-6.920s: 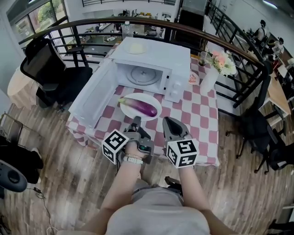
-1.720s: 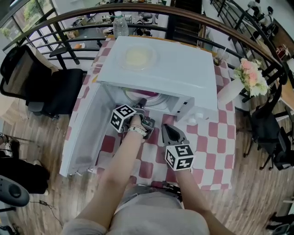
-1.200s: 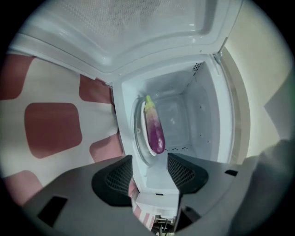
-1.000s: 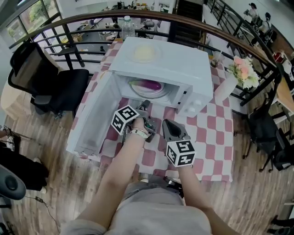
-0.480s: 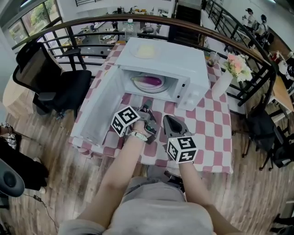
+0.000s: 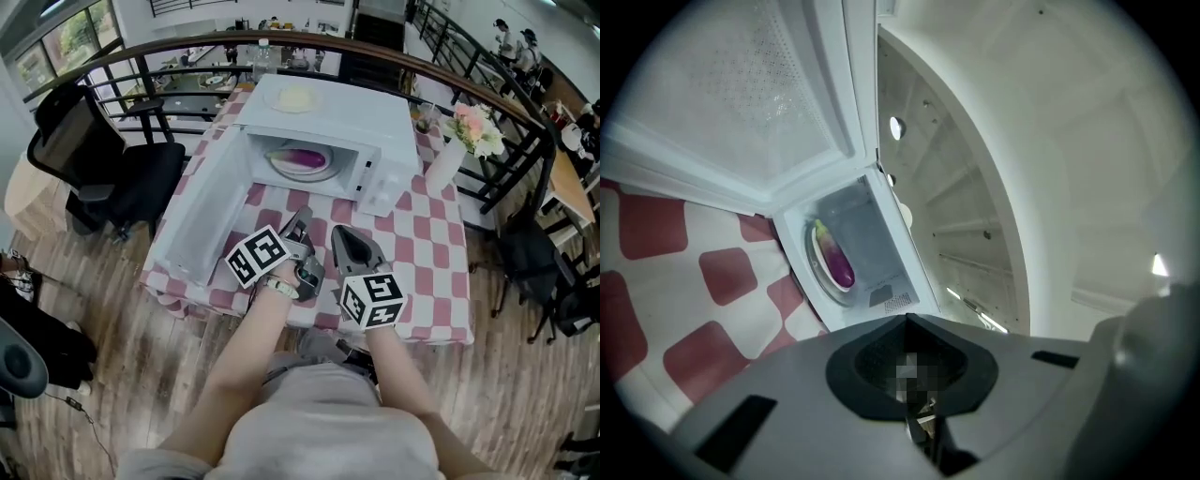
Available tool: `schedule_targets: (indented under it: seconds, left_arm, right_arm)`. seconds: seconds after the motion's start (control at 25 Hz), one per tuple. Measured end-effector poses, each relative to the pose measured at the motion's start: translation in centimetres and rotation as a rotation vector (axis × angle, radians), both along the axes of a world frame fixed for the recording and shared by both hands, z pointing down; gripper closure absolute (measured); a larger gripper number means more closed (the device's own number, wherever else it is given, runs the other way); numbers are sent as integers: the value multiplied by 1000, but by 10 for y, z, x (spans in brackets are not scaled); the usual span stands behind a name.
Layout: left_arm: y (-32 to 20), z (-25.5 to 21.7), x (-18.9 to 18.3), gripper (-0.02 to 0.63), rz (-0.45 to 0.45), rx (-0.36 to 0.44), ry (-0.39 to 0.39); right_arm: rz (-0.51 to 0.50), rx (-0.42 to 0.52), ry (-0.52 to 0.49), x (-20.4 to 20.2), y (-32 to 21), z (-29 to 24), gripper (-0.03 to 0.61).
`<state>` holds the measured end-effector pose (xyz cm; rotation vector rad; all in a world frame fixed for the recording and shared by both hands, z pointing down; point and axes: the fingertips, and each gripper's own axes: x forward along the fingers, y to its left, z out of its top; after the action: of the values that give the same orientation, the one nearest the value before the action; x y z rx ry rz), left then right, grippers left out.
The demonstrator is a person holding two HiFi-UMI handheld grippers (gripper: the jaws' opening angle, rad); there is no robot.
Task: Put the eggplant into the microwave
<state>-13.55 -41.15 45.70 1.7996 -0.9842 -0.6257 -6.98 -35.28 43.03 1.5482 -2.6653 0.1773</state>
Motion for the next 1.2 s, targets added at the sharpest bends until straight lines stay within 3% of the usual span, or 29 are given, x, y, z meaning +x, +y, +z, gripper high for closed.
schedule_targets:
  seconds: [0.08, 0.24, 0.44, 0.68, 0.8, 1.2]
  left_arm:
    - [5, -3, 2, 612, 2, 46, -37]
    - [18, -16, 7, 612, 11, 191, -202]
    - [36, -18, 17, 612, 37, 272, -311]
    - [58, -13, 30, 612, 93, 449, -693]
    - [62, -13, 31, 612, 96, 480, -745]
    - [69, -19, 26, 612, 82, 543, -812]
  right_arm:
    - [-2, 6, 9, 2, 2, -2, 555]
    - [-5, 19, 22, 4, 7, -6, 555]
    - [8, 18, 24, 10, 13, -3, 555]
    - [22, 18, 25, 13, 20, 6, 555]
    - [15, 23, 27, 12, 24, 8, 555]
    - [16, 26, 30, 10, 29, 10, 555]
